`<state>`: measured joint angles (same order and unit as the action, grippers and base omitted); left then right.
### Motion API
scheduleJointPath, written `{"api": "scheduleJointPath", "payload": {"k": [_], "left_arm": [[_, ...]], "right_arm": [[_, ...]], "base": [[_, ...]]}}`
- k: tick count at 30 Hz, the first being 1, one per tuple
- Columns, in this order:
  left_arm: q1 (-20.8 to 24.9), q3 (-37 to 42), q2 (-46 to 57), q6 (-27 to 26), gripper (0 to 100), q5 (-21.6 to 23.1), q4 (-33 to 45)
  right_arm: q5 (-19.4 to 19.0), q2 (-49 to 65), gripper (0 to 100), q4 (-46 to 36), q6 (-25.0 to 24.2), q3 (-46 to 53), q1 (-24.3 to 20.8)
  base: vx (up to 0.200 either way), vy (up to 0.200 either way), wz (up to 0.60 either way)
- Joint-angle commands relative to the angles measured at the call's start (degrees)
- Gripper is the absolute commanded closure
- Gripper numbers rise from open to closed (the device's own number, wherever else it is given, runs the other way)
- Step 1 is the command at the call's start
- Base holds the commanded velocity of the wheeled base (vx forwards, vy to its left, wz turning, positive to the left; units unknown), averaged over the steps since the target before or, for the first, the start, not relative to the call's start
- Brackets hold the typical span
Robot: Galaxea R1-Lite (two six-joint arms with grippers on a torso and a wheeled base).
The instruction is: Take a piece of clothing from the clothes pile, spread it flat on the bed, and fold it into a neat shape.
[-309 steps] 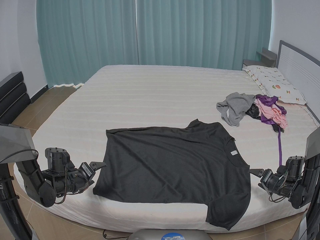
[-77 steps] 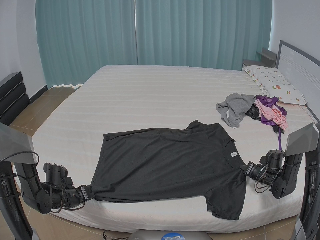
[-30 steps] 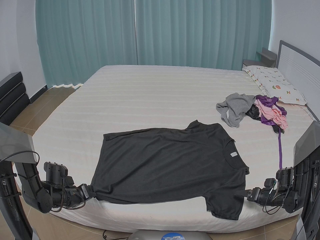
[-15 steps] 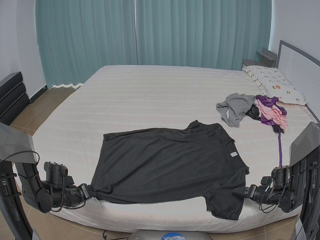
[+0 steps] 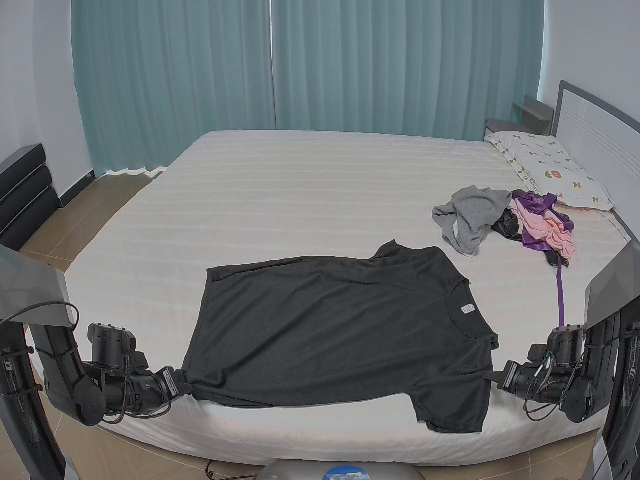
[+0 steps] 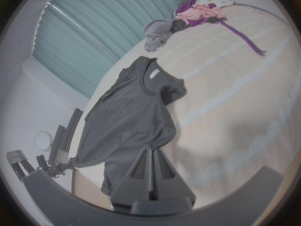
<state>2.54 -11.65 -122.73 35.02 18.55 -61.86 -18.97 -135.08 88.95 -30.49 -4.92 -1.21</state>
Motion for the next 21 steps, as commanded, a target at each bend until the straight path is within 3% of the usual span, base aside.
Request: {"api": "scheduleJointPath", "payload": {"k": [1,12,21], "left_arm": [[0.01,0.14,0.04,0.04,100,-0.01,-0.02],[-0.16,1.37,2.76,-0.13,100,-0.27,0.24],[-0.43,1.99,3.64,-1.63,100,-0.54,0.6]], "right_arm": [[1.21,3.25,100,0.78,0.69,0.53,-0.55],[1.13,5.53,100,-0.01,0.25,4.92,1.47],[0.86,12.83,100,-13.11,4.12,4.92,2.0]], "base": [[0.0,0.0,0.0],[0.0,0.0,0.0],[0.0,0.0,0.0]]}}
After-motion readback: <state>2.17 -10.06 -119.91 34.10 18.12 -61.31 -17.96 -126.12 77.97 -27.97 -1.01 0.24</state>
